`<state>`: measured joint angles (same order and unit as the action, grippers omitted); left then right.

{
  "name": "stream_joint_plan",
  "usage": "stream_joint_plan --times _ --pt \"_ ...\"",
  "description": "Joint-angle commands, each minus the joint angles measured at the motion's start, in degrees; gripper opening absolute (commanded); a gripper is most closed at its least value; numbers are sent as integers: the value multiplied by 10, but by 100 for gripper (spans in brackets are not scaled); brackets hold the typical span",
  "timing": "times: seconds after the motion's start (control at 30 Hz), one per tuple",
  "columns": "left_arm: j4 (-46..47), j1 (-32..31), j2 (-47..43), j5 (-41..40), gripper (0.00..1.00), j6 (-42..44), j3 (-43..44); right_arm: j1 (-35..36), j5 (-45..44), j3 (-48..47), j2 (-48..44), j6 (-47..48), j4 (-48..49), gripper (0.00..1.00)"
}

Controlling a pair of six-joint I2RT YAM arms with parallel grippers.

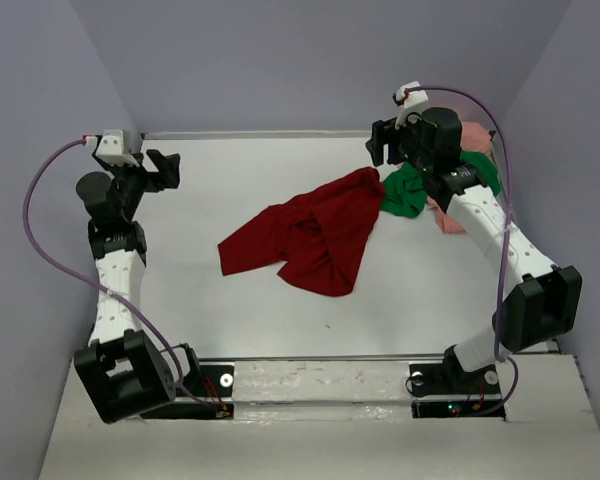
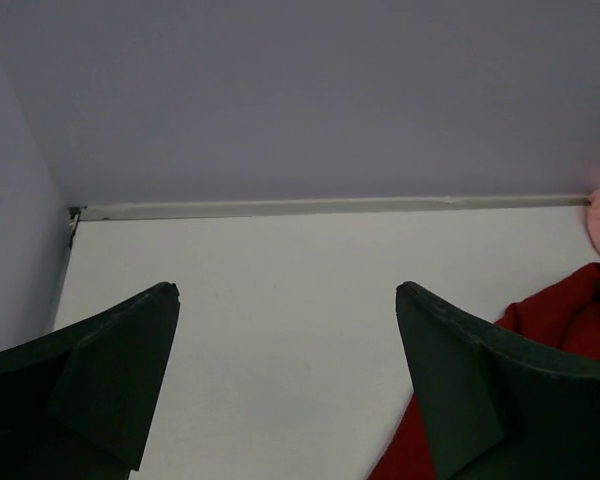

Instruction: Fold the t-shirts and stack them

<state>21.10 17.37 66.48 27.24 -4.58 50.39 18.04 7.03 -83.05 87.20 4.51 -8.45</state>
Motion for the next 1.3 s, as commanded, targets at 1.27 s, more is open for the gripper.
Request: stream_joint_plan --times 1.27 --pt "-498 -293 360 152 78 173 214 2 -95 -62 100 3 -70 79"
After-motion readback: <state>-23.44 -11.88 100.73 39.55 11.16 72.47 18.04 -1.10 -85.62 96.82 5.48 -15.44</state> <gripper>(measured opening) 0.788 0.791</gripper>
